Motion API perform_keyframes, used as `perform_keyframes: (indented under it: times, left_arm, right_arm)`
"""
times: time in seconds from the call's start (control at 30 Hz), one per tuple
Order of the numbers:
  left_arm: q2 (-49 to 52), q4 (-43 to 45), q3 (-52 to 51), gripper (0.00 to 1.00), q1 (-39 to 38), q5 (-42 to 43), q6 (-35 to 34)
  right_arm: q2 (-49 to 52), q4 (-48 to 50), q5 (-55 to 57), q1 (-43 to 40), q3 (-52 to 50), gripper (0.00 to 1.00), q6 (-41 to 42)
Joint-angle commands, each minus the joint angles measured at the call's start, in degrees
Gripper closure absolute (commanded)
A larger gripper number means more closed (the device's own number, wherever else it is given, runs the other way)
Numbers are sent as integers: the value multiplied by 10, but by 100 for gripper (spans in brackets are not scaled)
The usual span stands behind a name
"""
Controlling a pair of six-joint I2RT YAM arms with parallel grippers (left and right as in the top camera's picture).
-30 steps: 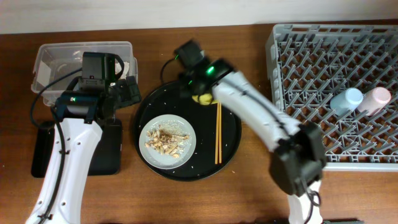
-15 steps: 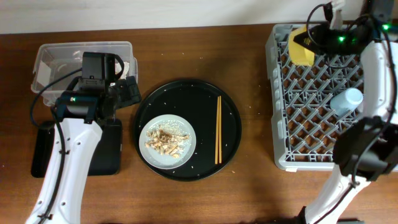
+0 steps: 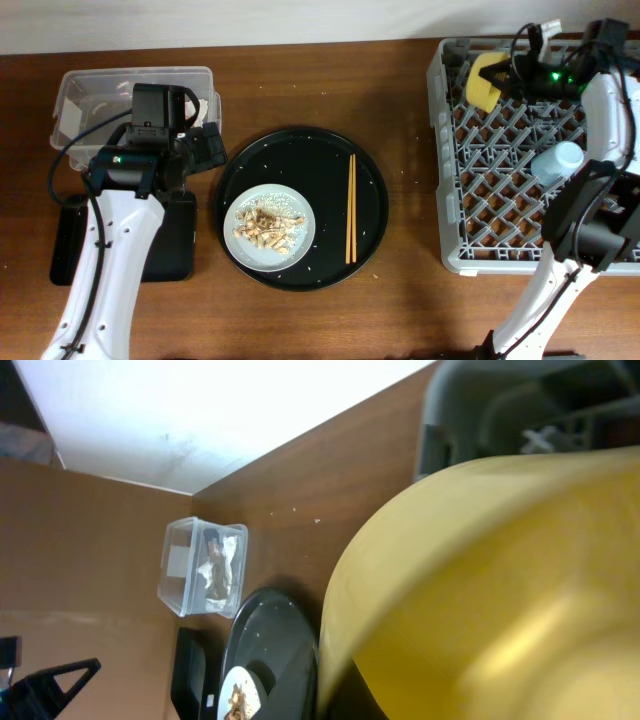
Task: Sort waste into correct bins and load items into the dishwasher rack
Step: 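Carry the yellow cup to the rack and place it, then lower the left gripper and grasp the plate of food scraps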
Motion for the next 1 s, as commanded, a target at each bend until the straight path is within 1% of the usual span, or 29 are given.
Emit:
perform_keyframes:
  times: [0.0, 0.07, 0.1, 0.13, 0.2, 0.3, 0.33, 0.37, 0.43, 0.53, 0.57, 0.6, 0.63, 0.67, 0.73, 0.77, 0.83, 0.87, 0.97]
  left_arm:
    - [-6, 1, -1, 1, 2, -4, 7]
    - [-6, 1, -1, 1, 2, -4, 7]
    - [-6, 1, -1, 1, 2, -4, 7]
    - [-6, 1, -1, 1, 2, -4, 7]
    - [-6, 1, -1, 1, 2, -4, 7]
    - [-6, 1, -1, 1, 2, -4, 7]
    - [-6, 1, -1, 1, 2, -4, 7]
    - [-6, 1, -1, 1, 2, -4, 7]
    - [-6, 1, -1, 1, 2, -4, 7]
    - [-6, 1, -1, 1, 2, -4, 7]
    - [-6, 1, -1, 1, 2, -4, 7]
    - [-6, 1, -1, 1, 2, -4, 7]
    - [-6, 1, -1, 1, 2, -4, 7]
    - [-6, 1, -1, 1, 2, -4, 7]
    - [-6, 1, -1, 1, 2, -4, 7]
    - [-6, 1, -1, 1, 2, -4, 7]
    - [-6, 1, -1, 1, 2, -4, 7]
    - [-6, 1, -1, 1, 2, -4, 7]
    - [-6, 1, -1, 1, 2, -4, 7]
  right_arm:
    - [9, -38, 38, -12, 0, 95, 9]
    - [9, -69, 101, -13, 0, 95, 6]
    - [5, -96, 150, -17, 0, 89, 5]
    - [-3, -117, 190, -23, 0, 86, 4]
    - [-55, -148, 248, -41, 0, 83, 4]
    - [-130, -160, 252, -49, 0, 72, 5]
    - [-183, -161, 253, -48, 0, 59, 9]
    - [-220, -161, 256, -48, 0, 54, 26]
    - [-281, -165, 256, -48, 0, 52, 33]
    - [-386, -222, 256, -33, 0, 52, 36]
    - [-412, -243, 257, -16, 0, 50, 30]
    - [-426, -263, 257, 0, 0, 43, 25]
    - [-436, -297, 257, 31, 0, 2, 26]
    - [-434, -323, 269, 52, 0, 2, 26]
    - [-419, -360, 338, 86, 0, 2, 26]
    - [-413, -361, 358, 91, 0, 2, 26]
    - [-400, -360, 433, 92, 0, 2, 26]
    - [-396, -360, 452, 92, 0, 2, 26]
    - [-391, -360, 455, 92, 0, 2, 26]
